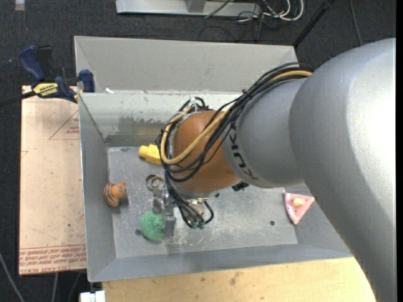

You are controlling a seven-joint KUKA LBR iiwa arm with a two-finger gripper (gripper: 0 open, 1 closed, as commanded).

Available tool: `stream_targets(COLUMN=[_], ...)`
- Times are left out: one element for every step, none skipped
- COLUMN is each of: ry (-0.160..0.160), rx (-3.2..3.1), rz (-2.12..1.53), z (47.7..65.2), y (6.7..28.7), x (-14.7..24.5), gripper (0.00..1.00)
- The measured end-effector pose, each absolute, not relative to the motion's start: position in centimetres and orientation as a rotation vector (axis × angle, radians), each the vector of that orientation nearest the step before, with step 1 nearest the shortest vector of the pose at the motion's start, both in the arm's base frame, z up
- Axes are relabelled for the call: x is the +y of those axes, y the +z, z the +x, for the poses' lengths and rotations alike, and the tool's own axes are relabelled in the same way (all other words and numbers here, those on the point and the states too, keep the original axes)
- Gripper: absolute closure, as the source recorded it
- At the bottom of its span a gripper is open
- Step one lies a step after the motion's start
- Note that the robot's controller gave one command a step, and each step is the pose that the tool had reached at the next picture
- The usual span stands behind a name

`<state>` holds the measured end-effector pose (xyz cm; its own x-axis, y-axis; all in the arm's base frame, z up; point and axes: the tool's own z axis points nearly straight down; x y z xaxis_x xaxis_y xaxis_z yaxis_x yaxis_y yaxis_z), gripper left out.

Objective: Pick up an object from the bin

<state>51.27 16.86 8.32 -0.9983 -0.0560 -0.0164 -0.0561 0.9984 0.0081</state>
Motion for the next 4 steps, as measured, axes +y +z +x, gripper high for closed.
stream_targets(ry=[0.014,0.014,0.015,0.015], rx=[3.124,3.124,3.124,3.124], rz=[-0.087,-0.086,-0.086,-0.086], z=[51.28,51.28,51.28,51.28], y=[8.32,8.32,8.31,8.31], x=[16.85,16.85,16.85,16.86], gripper=[1.0,1.0,1.0,1.0])
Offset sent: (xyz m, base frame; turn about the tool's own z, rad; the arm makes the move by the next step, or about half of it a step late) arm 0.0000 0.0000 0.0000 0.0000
